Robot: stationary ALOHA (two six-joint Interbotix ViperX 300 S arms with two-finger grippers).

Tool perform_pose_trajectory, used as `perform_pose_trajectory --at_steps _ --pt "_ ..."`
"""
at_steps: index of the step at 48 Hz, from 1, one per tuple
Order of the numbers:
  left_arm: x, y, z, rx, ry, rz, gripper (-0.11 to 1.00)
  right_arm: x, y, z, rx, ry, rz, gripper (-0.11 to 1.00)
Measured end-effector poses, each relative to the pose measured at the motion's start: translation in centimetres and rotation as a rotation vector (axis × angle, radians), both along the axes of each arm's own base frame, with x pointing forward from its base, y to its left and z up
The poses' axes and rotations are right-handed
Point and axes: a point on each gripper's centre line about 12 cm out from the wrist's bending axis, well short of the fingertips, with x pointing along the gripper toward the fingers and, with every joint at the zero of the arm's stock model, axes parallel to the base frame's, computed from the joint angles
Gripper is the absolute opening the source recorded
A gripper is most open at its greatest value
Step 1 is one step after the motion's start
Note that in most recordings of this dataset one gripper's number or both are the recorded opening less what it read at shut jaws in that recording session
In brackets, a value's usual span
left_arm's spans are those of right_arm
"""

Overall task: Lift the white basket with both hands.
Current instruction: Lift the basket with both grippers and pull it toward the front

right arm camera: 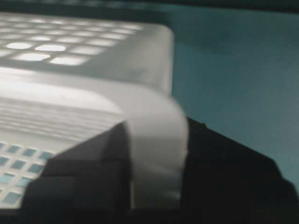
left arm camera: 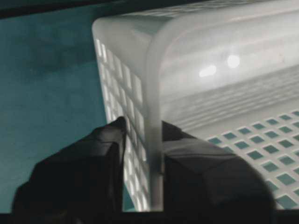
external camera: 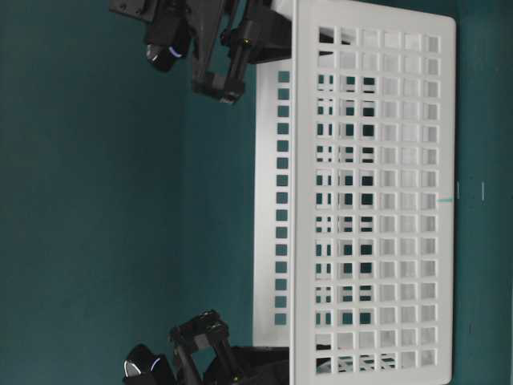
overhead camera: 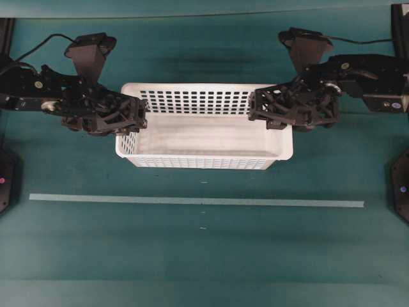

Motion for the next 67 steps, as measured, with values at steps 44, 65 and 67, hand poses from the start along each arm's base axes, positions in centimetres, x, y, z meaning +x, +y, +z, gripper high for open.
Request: perform_pose_trajectory --at_steps 44,65,67 --pt "0.0 0.0 4.0 0.022 -0.066 0.000 0.09 -0.2 0.3 4.0 0.004 -0.014 0.015 0.18" --pt "-0.1 -0.4 4.7 0.022 -0.080 -0.006 0.09 -0.3 0.5 4.2 0.010 -0.002 0.022 0.18" --pt "-0.1 -0.6 4.9 0.025 -0.082 -0.014 0.09 -0.2 0.7 4.3 0.010 -0.003 0.027 0.18"
